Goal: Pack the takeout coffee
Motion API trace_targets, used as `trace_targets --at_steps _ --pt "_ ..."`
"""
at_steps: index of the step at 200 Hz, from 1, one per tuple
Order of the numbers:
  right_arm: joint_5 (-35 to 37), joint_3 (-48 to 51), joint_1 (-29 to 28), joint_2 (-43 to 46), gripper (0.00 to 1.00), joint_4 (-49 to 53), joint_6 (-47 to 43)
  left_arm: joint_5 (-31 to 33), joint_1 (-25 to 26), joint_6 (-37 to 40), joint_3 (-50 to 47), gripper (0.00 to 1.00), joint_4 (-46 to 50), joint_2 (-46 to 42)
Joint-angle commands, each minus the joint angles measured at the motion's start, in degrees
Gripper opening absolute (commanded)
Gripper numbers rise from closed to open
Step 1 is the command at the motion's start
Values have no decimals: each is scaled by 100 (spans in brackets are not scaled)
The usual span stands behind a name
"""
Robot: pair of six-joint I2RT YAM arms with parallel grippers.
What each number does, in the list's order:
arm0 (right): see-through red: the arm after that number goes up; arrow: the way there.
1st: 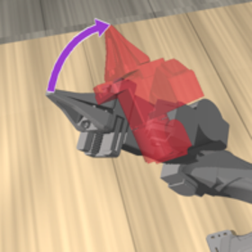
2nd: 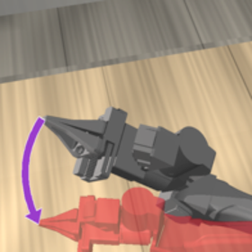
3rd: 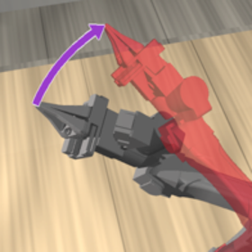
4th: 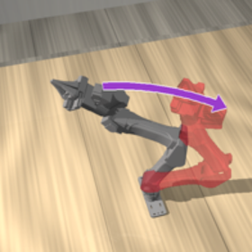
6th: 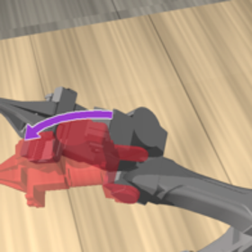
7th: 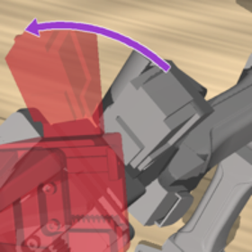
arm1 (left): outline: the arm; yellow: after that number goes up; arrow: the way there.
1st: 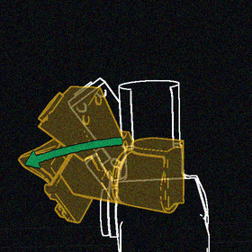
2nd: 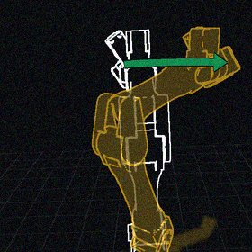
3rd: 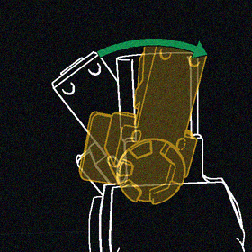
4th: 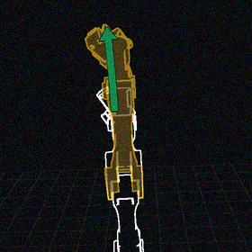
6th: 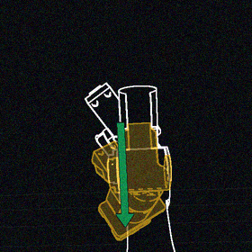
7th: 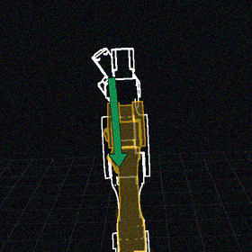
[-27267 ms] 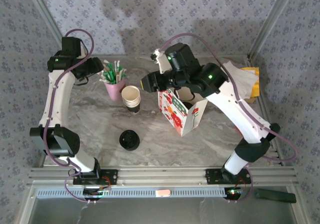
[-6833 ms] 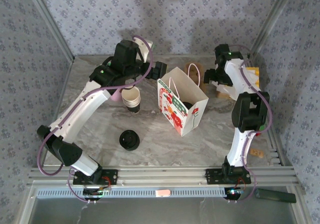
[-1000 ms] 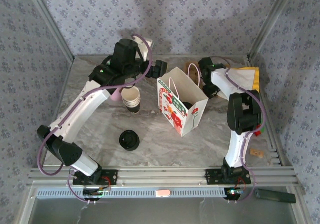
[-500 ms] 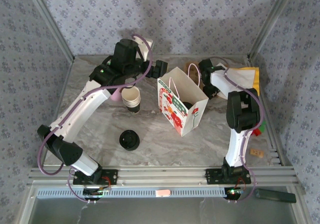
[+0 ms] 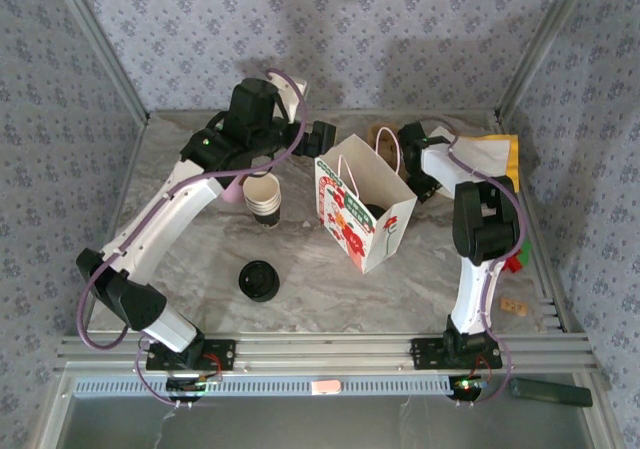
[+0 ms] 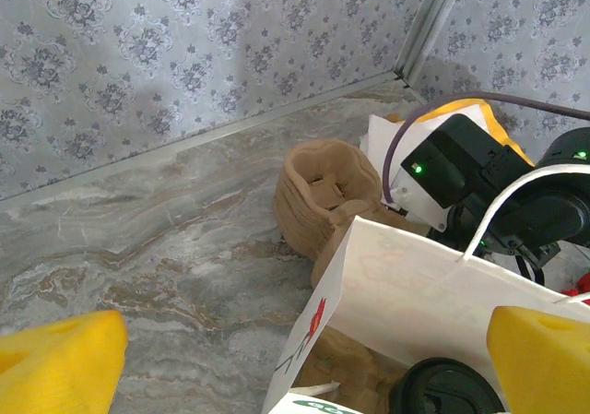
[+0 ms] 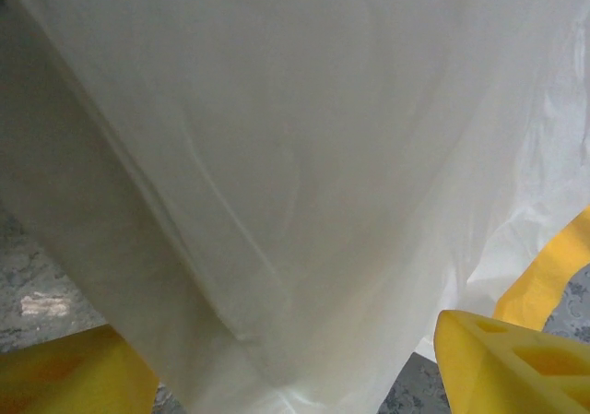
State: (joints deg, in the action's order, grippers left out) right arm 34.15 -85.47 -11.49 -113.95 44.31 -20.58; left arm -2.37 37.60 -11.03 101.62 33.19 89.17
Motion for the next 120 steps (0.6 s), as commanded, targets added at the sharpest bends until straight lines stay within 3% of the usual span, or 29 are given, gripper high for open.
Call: trace_targets --at_steps 1,120 --pt "94 182 -12 252 78 117 -69 -123 -20 19 174 100 -85 -4" --pt "330 16 -29 185 68 14 196 -132 -23 17 174 100 -77 -4"
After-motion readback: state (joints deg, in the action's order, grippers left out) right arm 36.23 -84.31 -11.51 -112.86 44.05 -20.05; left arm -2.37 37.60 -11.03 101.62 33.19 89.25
